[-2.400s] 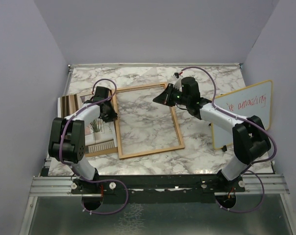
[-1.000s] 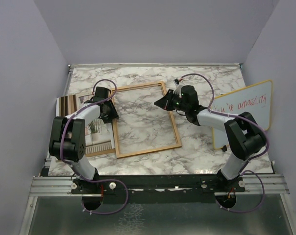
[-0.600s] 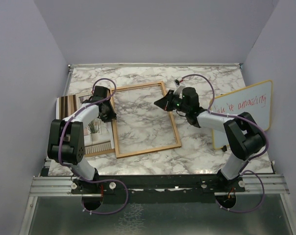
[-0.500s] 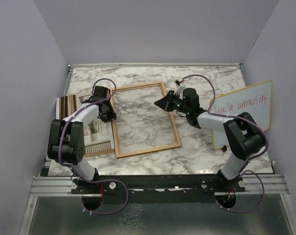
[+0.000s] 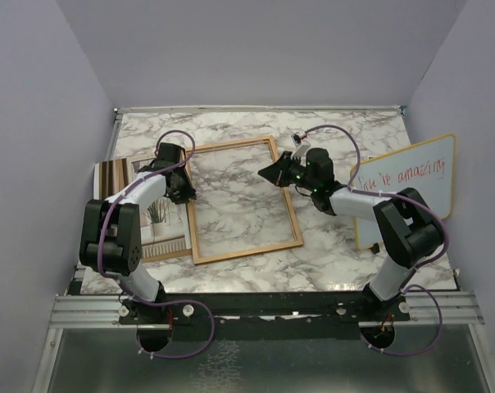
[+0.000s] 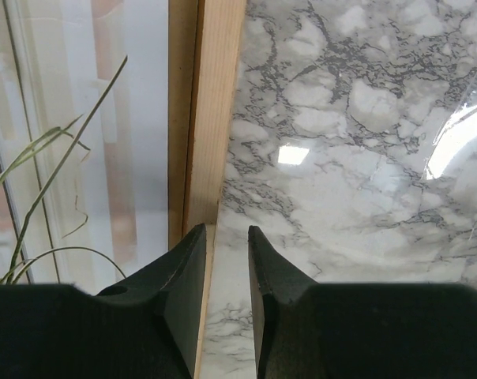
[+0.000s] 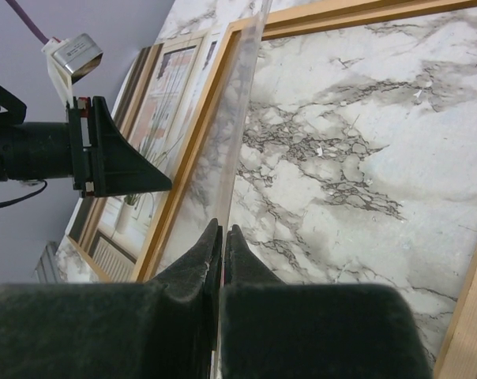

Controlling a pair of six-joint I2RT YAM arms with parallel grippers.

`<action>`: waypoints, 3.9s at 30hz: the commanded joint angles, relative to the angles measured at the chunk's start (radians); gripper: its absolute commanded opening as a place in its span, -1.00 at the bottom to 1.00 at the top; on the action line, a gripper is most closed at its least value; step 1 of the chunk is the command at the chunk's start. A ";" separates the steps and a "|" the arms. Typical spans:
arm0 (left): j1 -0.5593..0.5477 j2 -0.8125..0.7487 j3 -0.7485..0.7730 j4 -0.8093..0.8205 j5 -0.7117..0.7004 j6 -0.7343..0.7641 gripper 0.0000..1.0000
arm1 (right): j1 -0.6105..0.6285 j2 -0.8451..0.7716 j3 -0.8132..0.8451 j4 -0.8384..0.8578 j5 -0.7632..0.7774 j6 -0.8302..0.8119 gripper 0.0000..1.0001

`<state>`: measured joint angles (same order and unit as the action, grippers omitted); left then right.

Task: Put the photo into the frame
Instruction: Place the photo frame item in the photo frame.

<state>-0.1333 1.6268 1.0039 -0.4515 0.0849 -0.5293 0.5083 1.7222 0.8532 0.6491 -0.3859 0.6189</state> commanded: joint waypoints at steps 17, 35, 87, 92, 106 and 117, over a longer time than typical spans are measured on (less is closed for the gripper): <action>-0.006 -0.010 0.025 -0.016 0.004 0.005 -0.38 | 0.002 0.049 0.112 -0.166 -0.052 0.113 -0.99; -0.006 -0.075 -0.014 -0.007 -0.158 -0.020 0.38 | 0.003 0.081 0.173 -0.341 -0.115 0.238 -0.62; -0.006 -0.071 -0.010 -0.015 -0.143 -0.057 -0.45 | -0.004 0.188 0.259 -0.376 -0.274 0.168 -0.29; -0.006 -0.101 0.052 -0.046 -0.153 -0.049 -0.34 | -0.005 0.187 0.303 -0.468 -0.251 0.140 -0.20; -0.006 -0.138 0.107 -0.101 -0.198 -0.034 -0.14 | -0.005 0.197 0.381 -0.607 -0.216 0.080 0.10; -0.005 -0.136 0.109 -0.104 -0.218 -0.030 0.09 | -0.004 0.184 0.376 -0.620 -0.220 0.056 0.28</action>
<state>-0.1333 1.5074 1.0893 -0.5350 -0.1001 -0.5701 0.4965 1.9049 1.2102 0.0727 -0.6189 0.7002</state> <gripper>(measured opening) 0.523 0.610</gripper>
